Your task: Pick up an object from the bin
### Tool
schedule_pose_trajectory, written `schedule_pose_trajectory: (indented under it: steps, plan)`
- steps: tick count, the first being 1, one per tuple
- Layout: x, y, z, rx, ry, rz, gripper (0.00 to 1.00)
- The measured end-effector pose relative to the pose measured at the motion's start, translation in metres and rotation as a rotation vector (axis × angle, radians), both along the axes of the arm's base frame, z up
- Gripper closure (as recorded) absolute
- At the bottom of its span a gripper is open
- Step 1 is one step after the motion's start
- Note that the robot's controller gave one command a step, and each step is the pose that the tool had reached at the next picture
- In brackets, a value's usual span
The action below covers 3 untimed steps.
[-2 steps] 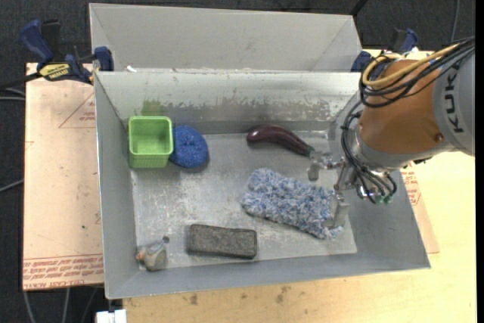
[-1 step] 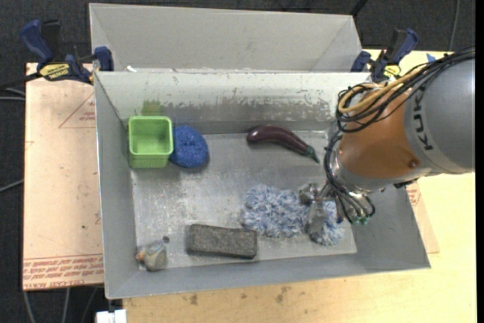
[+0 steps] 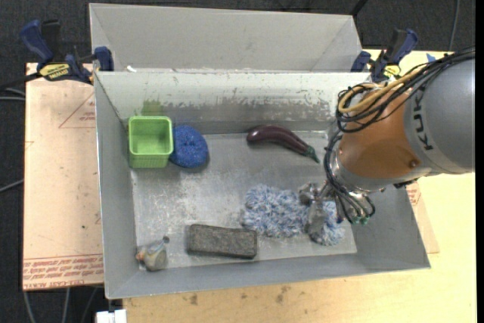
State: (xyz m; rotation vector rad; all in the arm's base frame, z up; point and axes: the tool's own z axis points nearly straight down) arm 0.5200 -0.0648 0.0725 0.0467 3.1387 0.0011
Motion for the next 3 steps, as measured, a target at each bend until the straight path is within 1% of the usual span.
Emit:
schedule_pose_trajectory:
  steps: [1, 2, 3]
  plan:
    - [-0.016, -0.009, 0.118, 0.000, 0.001, -0.006, 1.00]
    - [-0.016, -0.009, 0.118, 0.000, 0.001, -0.005, 1.00]
    - [-0.016, -0.003, 0.165, 0.001, 0.007, -0.027, 1.00]
